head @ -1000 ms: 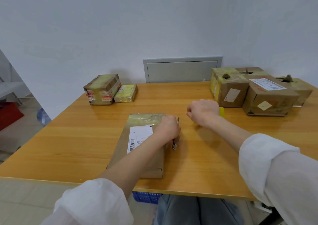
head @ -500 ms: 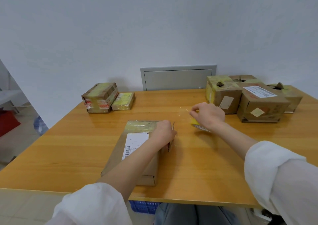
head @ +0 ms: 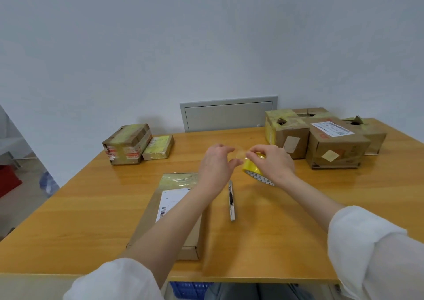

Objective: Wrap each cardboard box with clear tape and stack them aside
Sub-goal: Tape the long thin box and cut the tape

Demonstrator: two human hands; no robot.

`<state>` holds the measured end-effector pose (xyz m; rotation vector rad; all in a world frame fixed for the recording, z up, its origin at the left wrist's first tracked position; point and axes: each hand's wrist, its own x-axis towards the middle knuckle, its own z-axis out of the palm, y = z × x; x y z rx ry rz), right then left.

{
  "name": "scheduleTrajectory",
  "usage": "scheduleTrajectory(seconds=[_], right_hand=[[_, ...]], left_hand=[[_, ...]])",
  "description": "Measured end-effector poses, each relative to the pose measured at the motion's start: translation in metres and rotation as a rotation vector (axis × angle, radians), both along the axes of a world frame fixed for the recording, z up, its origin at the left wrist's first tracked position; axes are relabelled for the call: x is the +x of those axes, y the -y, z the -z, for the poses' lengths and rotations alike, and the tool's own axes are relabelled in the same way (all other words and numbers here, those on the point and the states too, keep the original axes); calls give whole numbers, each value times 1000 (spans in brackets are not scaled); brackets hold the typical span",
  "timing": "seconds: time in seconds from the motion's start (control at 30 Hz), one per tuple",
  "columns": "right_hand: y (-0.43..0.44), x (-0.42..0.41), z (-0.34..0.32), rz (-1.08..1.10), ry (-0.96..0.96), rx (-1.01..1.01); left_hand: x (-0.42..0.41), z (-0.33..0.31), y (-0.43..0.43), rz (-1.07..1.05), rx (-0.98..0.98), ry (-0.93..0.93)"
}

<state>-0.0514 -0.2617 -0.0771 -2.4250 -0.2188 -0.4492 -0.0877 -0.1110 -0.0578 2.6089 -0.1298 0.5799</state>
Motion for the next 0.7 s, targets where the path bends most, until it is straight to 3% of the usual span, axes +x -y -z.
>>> scheduleTrajectory(seconds=[0.13,0.33,0.7], right_hand=[[1,-1,-3,-34,10,-5],[8,-3,-8,-71,11,10],[28,-2,-12,-75,-272,368]], left_hand=[[8,-3,9,39,-257,-82],[17,-5,23,43,-425,-99],[42,-13,50,30,-502,-102]])
